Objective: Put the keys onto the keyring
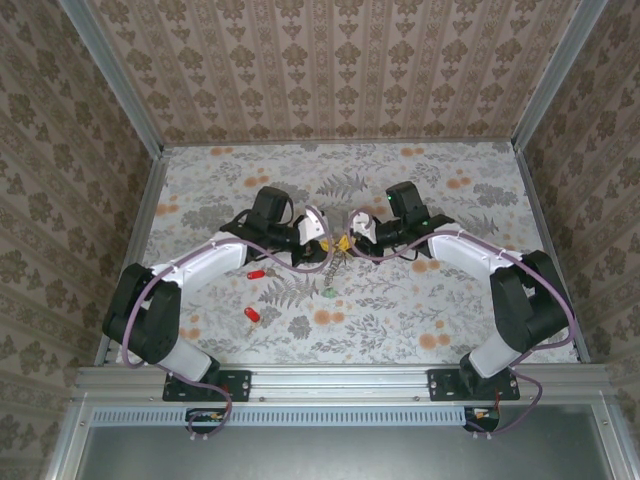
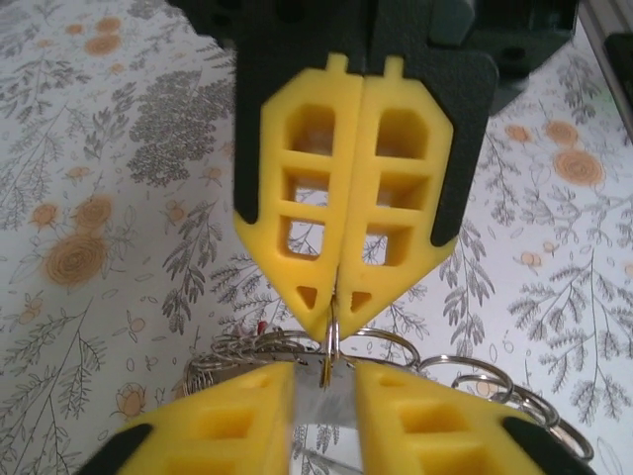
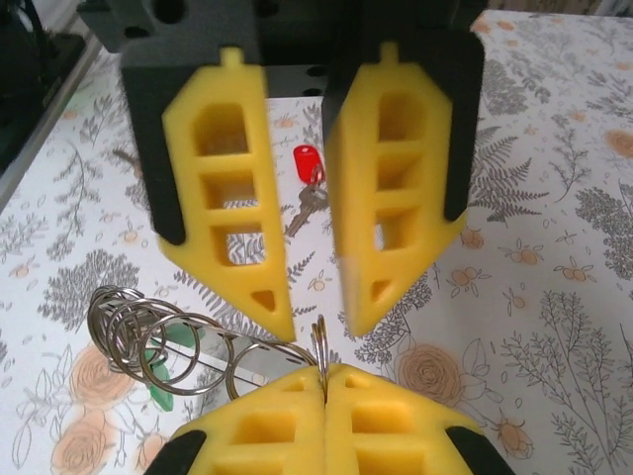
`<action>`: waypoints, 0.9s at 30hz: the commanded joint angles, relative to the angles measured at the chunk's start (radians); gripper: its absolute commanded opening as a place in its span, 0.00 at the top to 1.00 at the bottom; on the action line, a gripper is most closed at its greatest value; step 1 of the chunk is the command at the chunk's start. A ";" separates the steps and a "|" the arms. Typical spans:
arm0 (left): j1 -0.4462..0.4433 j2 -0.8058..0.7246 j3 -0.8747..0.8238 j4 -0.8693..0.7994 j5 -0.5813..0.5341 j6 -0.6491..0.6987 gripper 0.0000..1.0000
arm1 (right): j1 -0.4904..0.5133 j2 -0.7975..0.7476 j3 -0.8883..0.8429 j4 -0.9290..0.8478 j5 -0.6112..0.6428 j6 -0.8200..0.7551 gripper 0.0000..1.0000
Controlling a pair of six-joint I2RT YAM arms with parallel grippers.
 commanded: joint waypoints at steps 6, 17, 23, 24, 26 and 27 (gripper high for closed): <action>0.054 -0.001 -0.050 0.149 0.118 -0.093 0.72 | -0.029 0.014 -0.072 0.276 -0.156 0.172 1.00; 0.060 0.043 -0.070 0.263 0.171 -0.169 0.69 | -0.034 0.033 -0.112 0.413 -0.181 0.272 1.00; 0.060 0.064 -0.067 0.269 0.178 -0.172 0.71 | -0.034 0.040 -0.120 0.456 -0.189 0.305 1.00; 0.060 0.067 -0.065 0.269 0.180 -0.173 0.71 | -0.034 0.042 -0.121 0.461 -0.191 0.311 1.00; 0.060 0.075 -0.063 0.274 0.184 -0.178 0.73 | -0.034 0.044 -0.127 0.483 -0.192 0.329 1.00; 0.060 0.078 -0.064 0.280 0.187 -0.183 0.74 | -0.033 0.045 -0.131 0.500 -0.194 0.340 1.00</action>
